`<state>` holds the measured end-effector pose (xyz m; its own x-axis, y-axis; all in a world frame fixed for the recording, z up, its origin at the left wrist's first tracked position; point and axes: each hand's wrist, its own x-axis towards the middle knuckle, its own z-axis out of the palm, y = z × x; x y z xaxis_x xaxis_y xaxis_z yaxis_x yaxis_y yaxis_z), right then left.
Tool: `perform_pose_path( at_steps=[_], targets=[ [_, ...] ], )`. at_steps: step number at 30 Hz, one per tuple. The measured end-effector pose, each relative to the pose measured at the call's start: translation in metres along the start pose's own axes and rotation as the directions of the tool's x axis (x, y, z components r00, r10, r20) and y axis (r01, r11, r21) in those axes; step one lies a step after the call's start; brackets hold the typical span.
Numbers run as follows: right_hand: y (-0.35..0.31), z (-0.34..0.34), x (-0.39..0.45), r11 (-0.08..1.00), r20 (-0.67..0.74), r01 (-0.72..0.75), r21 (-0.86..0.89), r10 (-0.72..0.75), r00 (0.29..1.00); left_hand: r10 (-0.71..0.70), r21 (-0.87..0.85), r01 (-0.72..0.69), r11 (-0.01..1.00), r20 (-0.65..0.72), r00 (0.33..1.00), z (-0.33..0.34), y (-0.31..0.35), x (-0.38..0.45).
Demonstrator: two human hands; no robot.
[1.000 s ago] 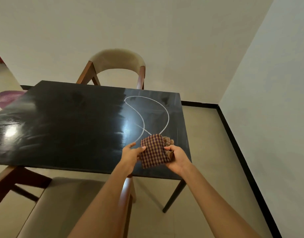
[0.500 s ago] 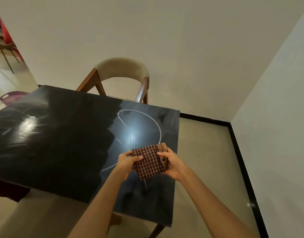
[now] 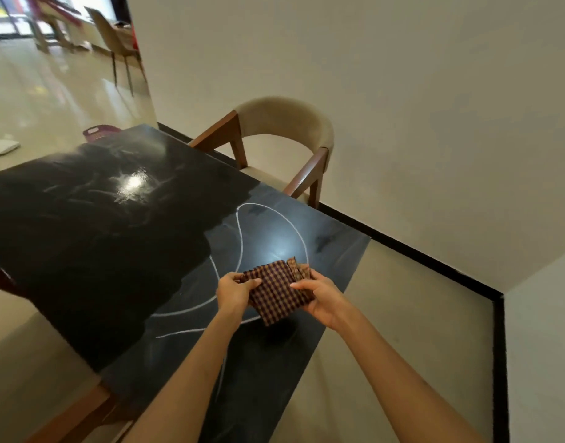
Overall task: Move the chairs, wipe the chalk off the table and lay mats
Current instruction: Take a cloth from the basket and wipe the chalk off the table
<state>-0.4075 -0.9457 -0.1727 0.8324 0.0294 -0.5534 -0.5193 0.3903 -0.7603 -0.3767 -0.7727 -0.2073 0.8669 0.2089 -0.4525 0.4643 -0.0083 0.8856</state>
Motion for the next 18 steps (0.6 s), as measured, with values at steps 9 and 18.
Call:
perform_pose_path(
  at_steps=[9, 18],
  targets=[
    [-0.053, -0.022, 0.121, 0.983, -0.082, -0.058, -0.172, 0.045, 0.996, 0.068, 0.045, -0.059, 0.997, -0.227, 0.972, 0.066, 0.024, 0.081],
    [-0.111, -0.007, 0.224, 0.965, -0.017, -0.053, -0.257, 0.051, 0.999, -0.06, -0.155, 0.004, 0.988, -0.356, 0.933, 0.093, 0.055, 0.155]
  ],
)
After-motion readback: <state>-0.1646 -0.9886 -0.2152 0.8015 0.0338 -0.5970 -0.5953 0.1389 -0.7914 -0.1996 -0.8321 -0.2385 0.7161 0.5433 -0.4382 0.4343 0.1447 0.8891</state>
